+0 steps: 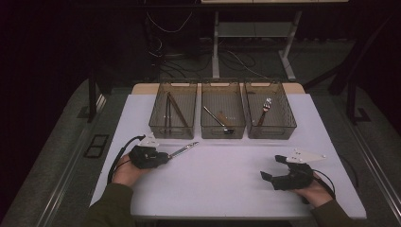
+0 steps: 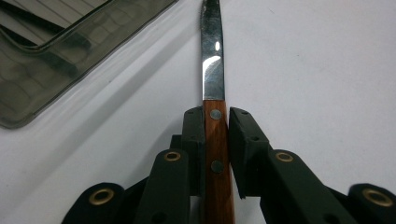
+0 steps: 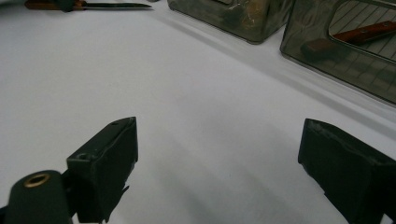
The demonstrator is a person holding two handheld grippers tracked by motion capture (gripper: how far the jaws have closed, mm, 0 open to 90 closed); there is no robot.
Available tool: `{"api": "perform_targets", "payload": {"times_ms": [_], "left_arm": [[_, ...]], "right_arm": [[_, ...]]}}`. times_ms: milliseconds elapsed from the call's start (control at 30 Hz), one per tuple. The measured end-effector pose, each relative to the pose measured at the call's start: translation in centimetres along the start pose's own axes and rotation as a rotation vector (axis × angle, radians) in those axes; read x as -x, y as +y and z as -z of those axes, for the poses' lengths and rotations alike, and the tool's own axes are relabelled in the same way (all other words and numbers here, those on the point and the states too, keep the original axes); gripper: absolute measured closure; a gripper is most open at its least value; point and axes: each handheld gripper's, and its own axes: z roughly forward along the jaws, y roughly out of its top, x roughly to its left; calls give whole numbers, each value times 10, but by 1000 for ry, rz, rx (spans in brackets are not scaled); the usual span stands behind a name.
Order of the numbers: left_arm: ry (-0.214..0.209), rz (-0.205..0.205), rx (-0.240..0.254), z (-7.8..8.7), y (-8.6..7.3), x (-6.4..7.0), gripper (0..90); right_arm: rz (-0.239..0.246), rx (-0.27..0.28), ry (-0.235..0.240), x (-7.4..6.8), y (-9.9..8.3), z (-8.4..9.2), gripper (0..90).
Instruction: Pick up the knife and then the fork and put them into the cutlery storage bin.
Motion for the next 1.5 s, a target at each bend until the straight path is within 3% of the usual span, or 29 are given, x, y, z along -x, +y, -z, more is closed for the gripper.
{"api": "perform_targets", "payload": {"times_ms": [367,500,733,1000,1300,1500], "left_arm": [[14,23,-2,1,1,3,766],[4,30,31,4,2,7,766],[-8,36,94,12,9,20,766],[-40,6,152,10,29,45,766],[-58,-30,211,-1,64,76,766],[-55,-30,247,-12,86,95,765]], "right_arm": [[-13,-4,-4,1,1,0,122],[-19,-23,2,1,3,1,122],[-34,-41,53,-3,11,1,121],[-45,-7,104,-12,23,-2,144],[-91,33,151,-19,41,-16,166],[-129,61,192,-24,51,-29,251]]}}
